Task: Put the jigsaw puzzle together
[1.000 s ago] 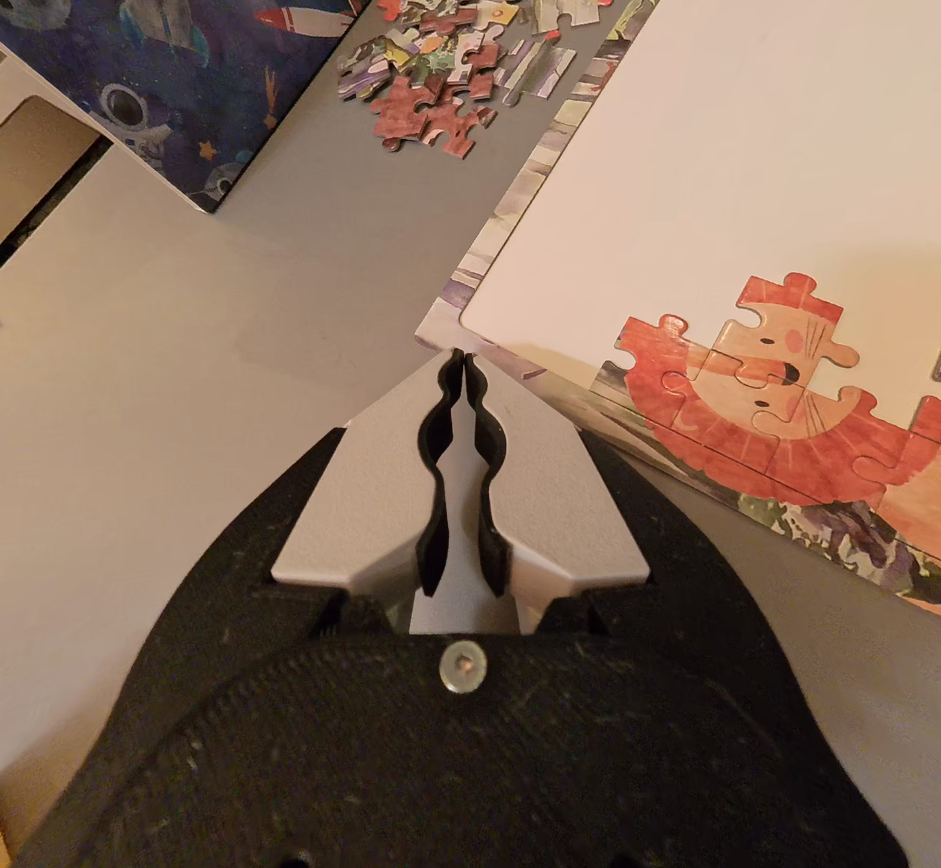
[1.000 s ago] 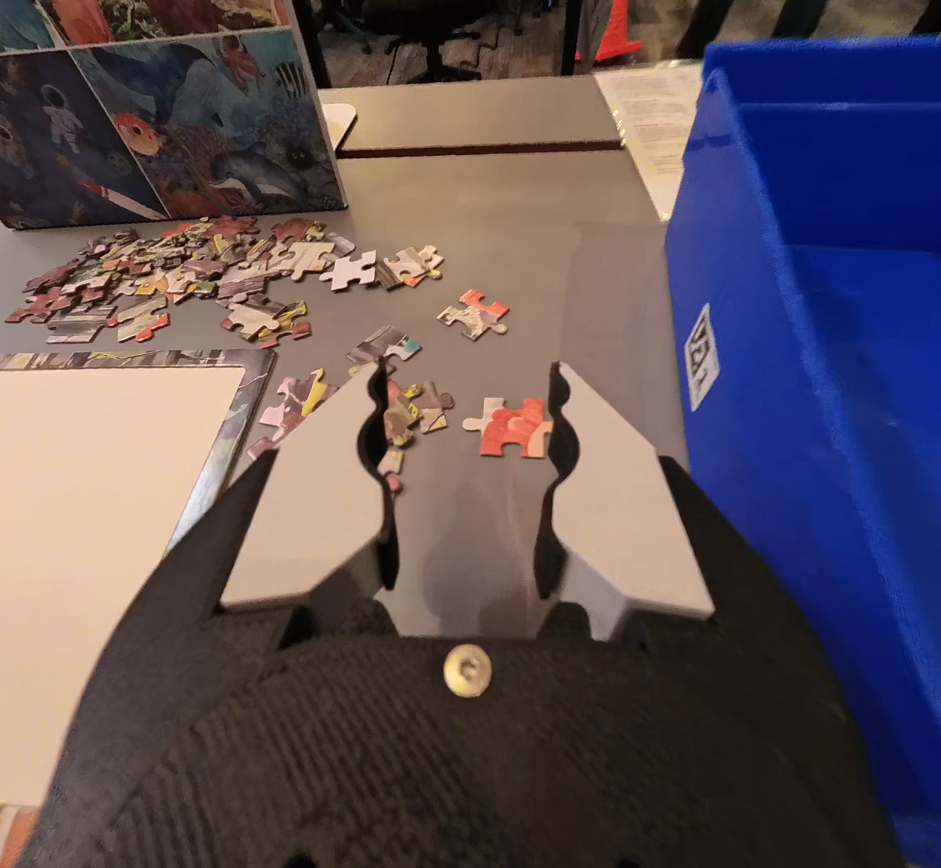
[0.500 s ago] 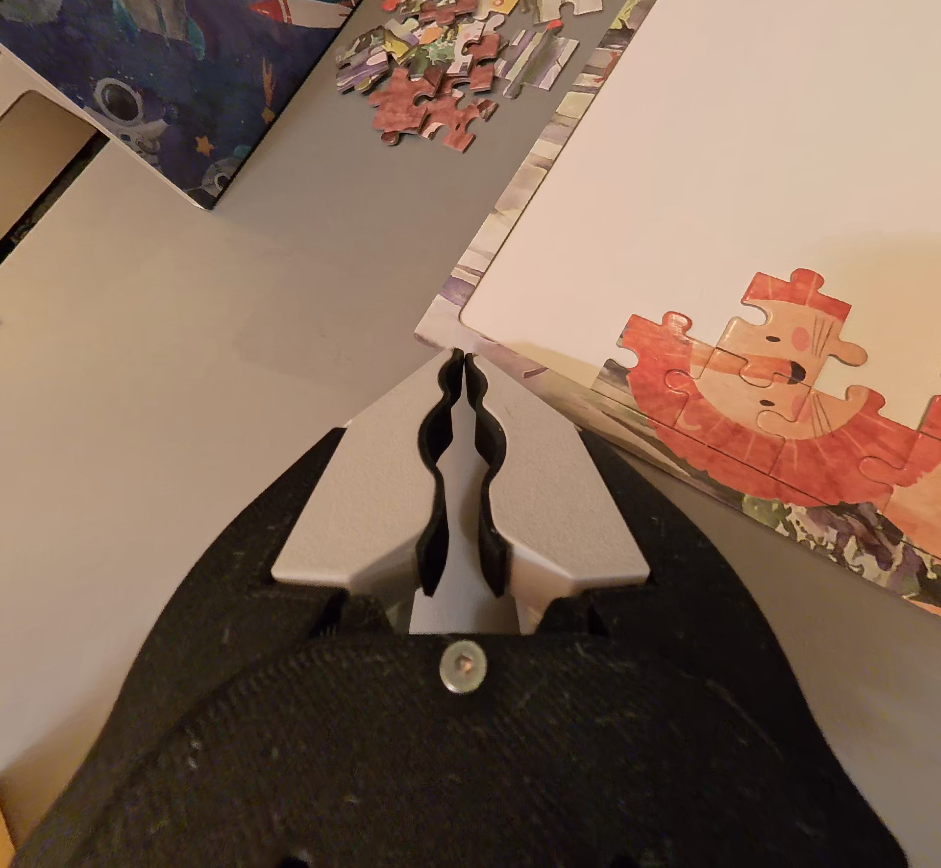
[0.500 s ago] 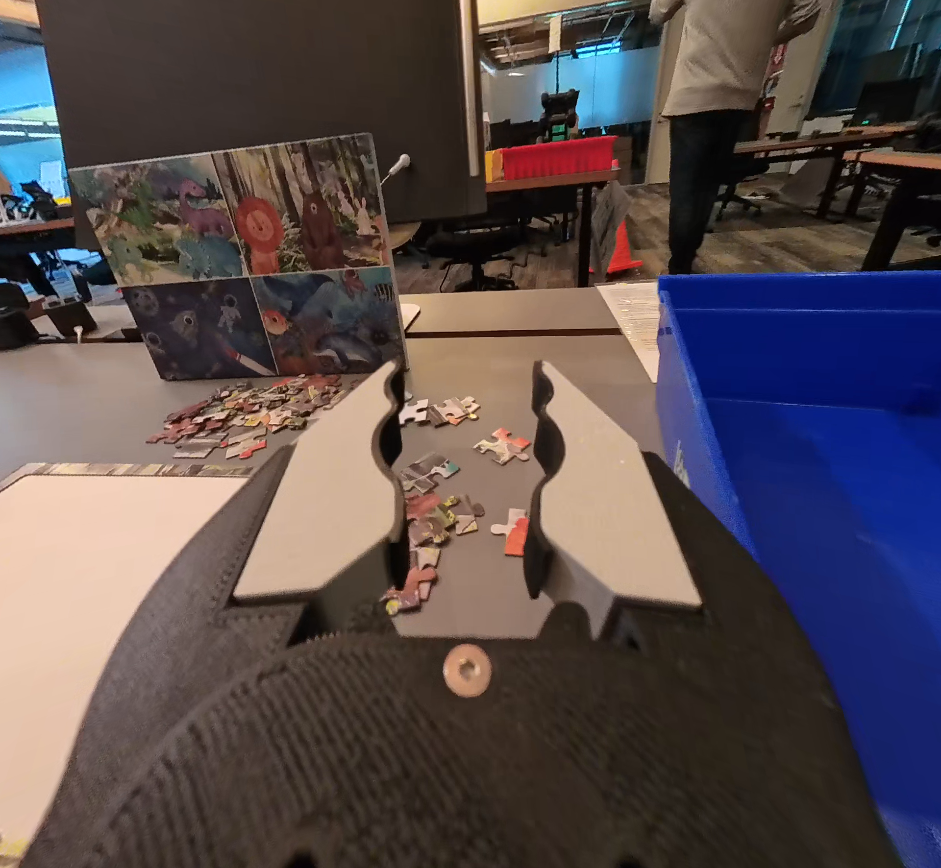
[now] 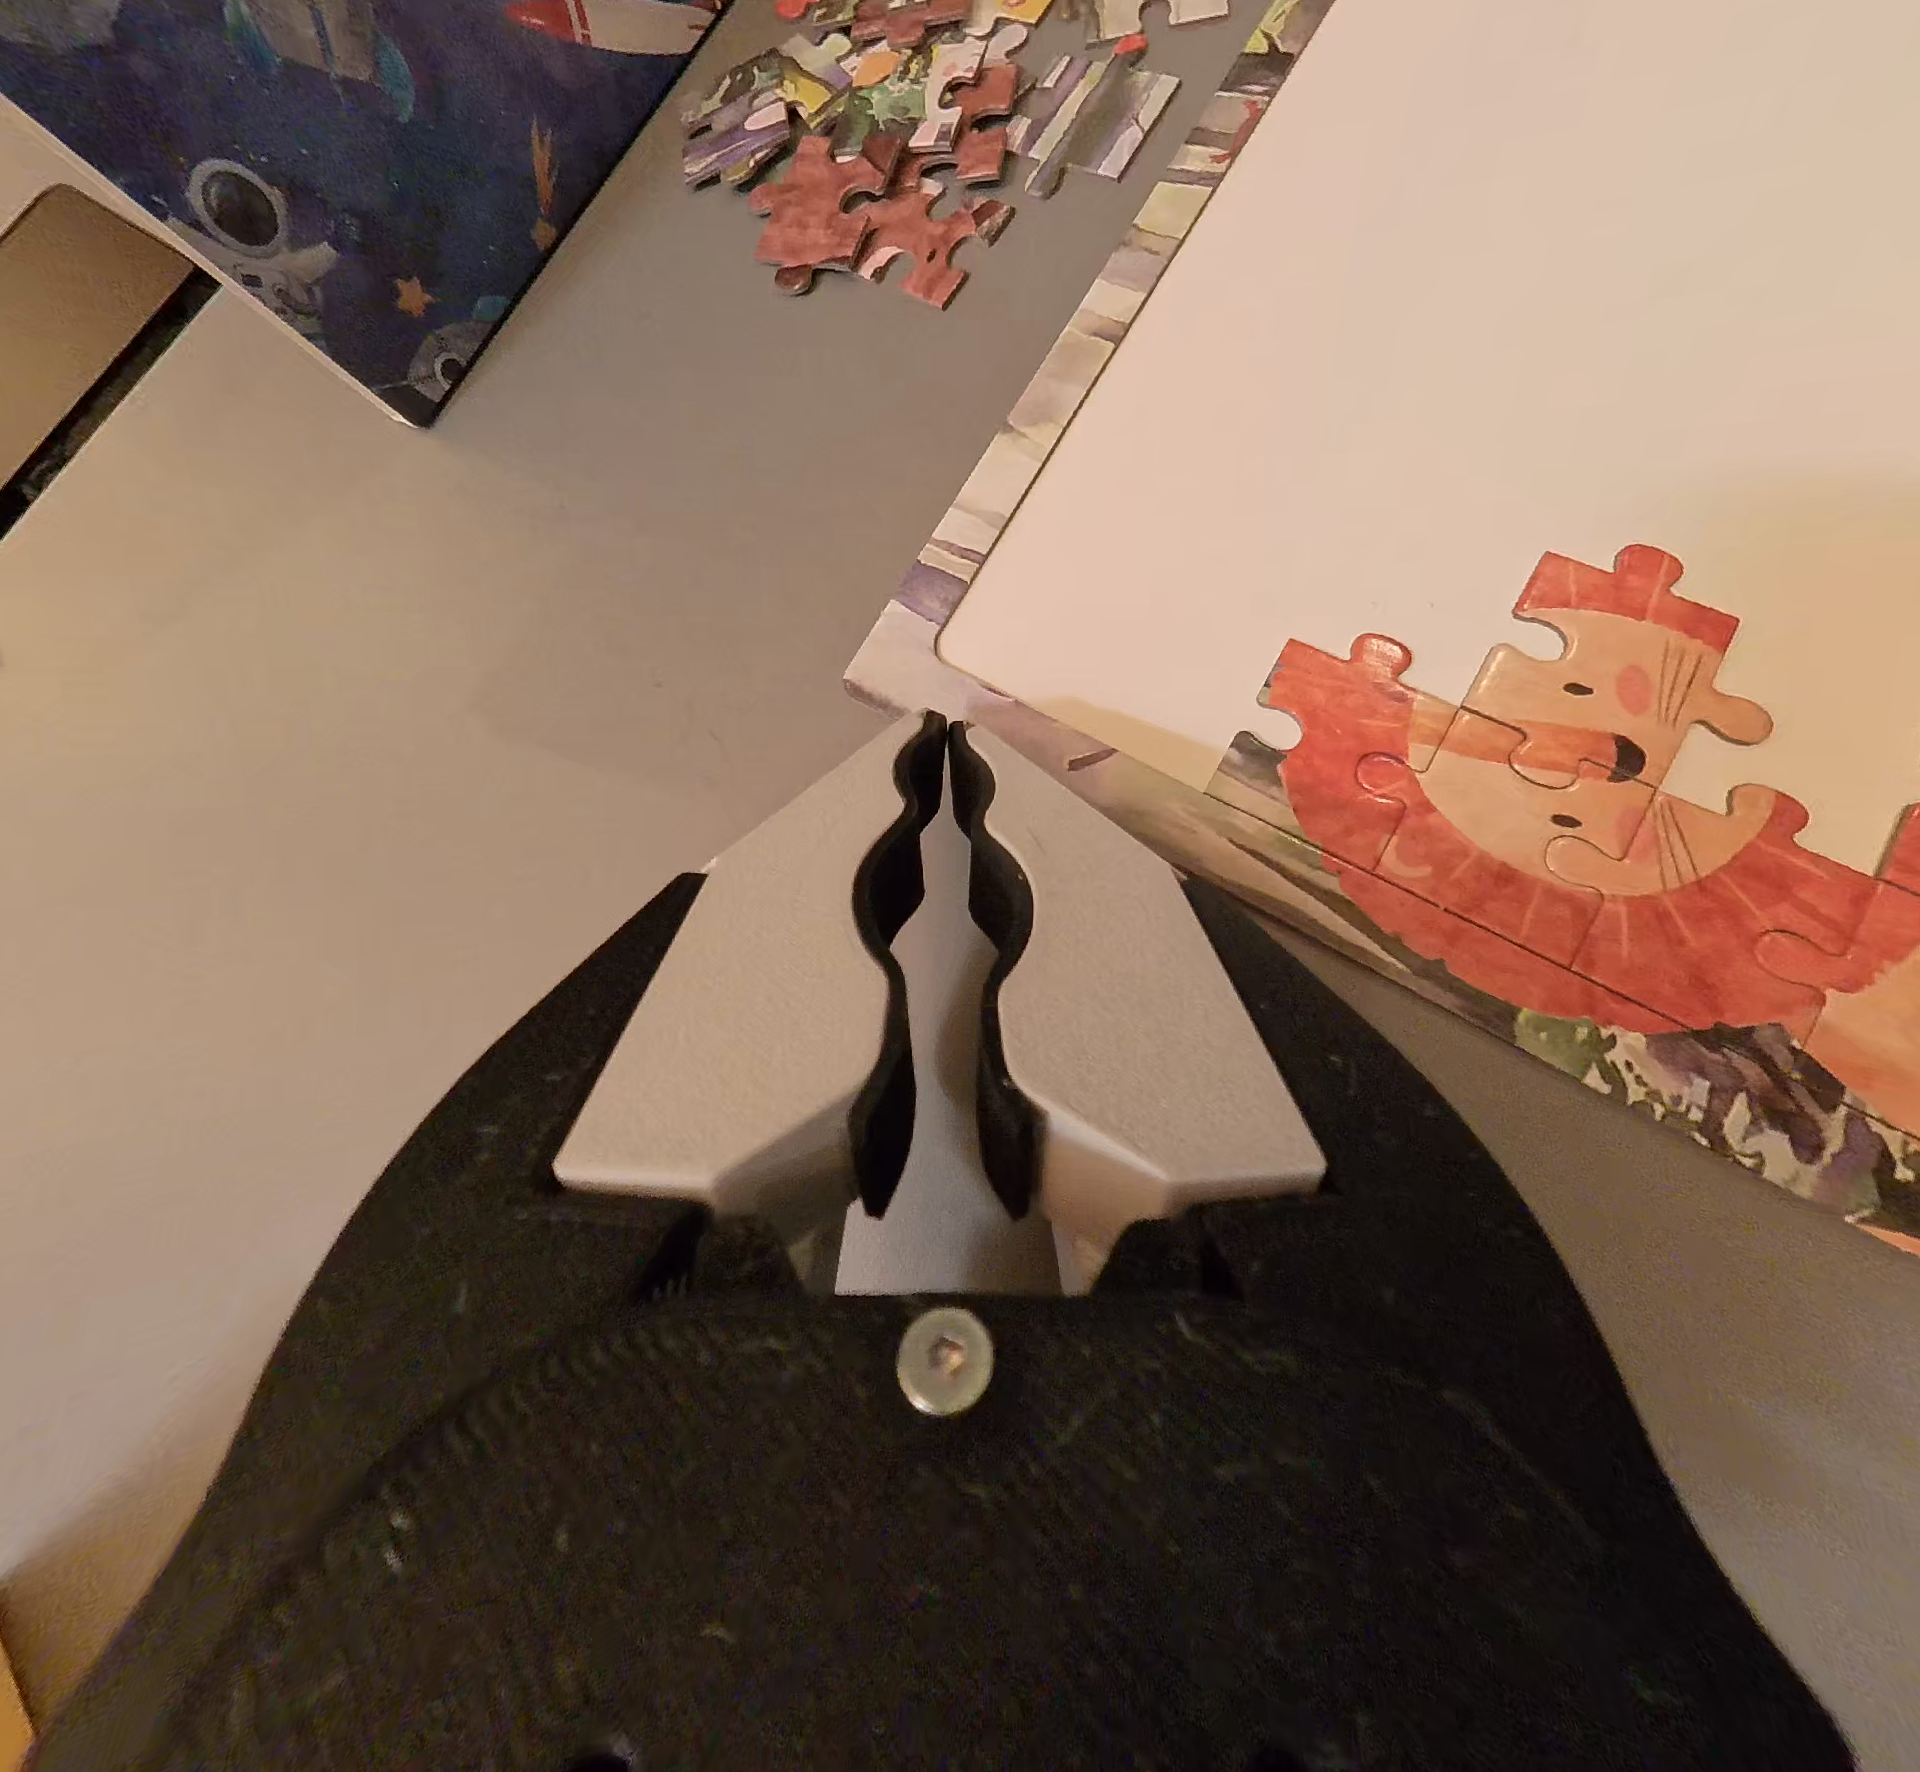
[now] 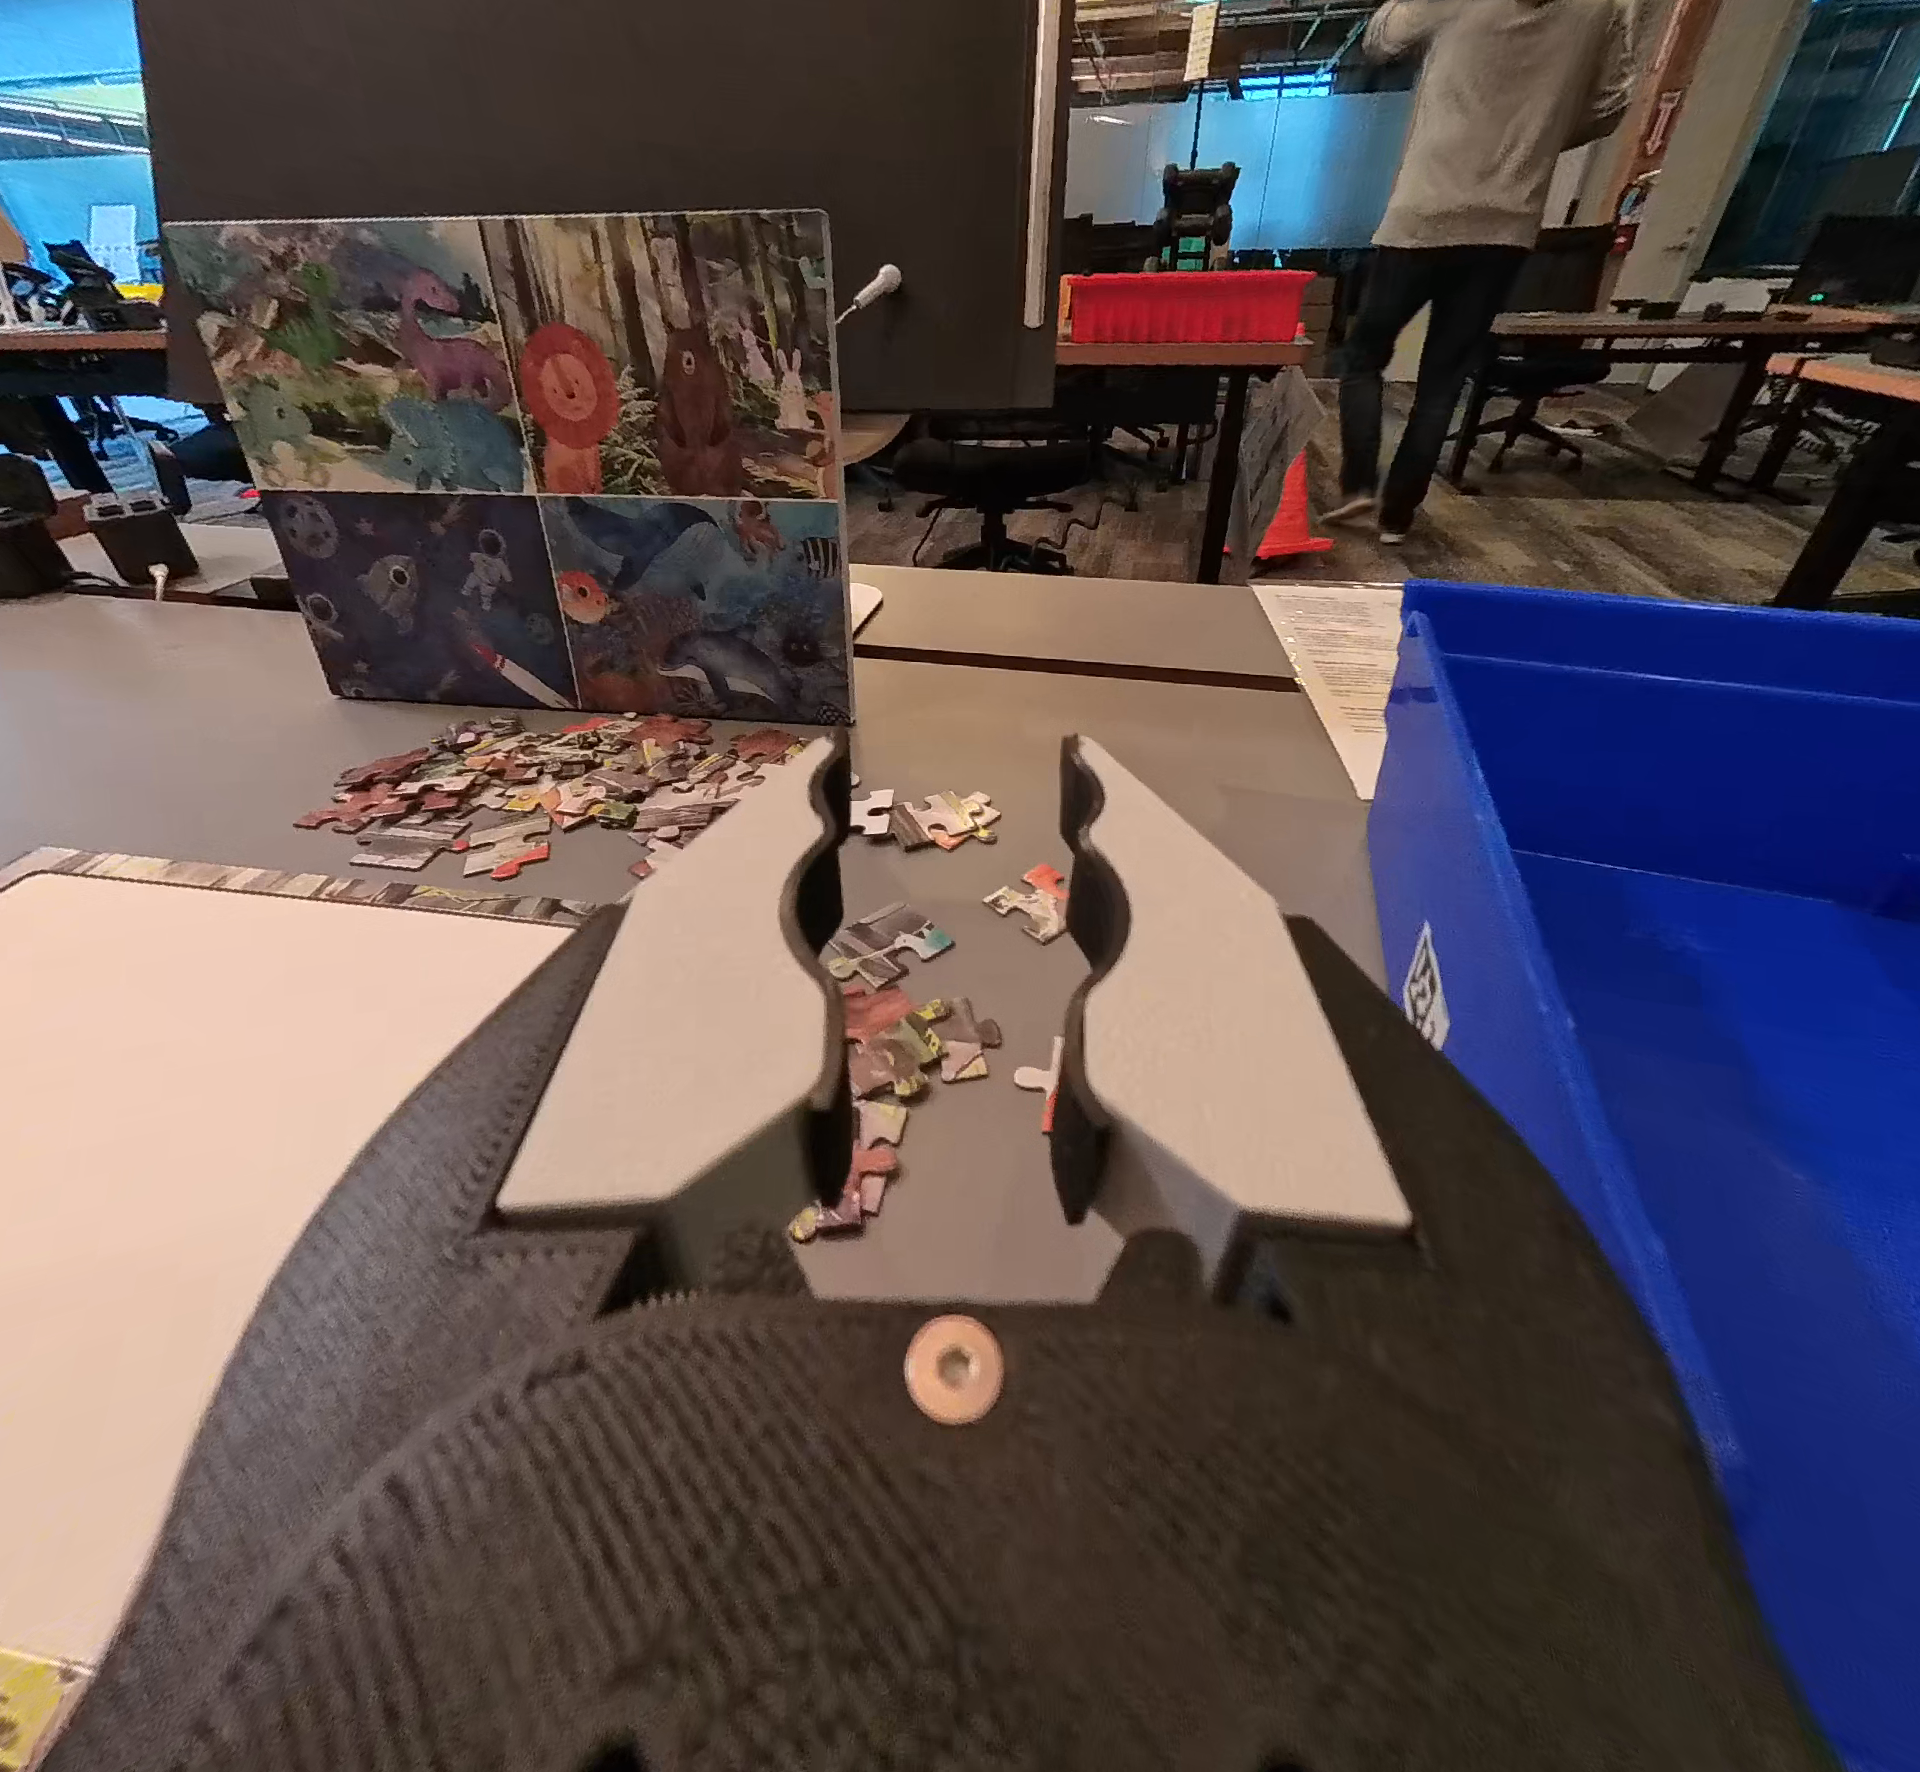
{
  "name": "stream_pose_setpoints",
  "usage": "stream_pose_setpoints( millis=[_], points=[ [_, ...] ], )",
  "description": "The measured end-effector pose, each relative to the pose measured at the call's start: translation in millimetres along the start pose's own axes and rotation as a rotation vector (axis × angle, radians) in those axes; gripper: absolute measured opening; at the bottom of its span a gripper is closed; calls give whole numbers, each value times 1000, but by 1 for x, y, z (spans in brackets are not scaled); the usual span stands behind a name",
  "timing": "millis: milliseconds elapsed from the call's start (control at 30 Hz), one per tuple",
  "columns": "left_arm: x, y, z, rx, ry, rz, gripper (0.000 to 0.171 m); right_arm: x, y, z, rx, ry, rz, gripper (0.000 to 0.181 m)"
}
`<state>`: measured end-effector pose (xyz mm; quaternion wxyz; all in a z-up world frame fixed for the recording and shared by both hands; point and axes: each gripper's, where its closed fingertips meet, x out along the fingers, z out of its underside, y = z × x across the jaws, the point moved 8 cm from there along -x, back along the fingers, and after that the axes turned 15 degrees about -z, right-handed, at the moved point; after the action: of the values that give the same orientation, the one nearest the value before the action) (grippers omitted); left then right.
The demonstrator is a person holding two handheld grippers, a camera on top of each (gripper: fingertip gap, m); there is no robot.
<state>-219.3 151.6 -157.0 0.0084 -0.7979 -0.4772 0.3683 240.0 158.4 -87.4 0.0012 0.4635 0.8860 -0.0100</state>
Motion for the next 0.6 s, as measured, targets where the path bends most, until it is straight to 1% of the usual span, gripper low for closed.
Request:
stream_pose_setpoints(
  millis=[133,600],
  points=[
    [0,0,0,0,0,0,0,-2,-2,-3,-20,21,-7,34],
    [0,0,0,4,-2,-1,0,2,-5,-1,-19,-1,-26,35]
  ],
)
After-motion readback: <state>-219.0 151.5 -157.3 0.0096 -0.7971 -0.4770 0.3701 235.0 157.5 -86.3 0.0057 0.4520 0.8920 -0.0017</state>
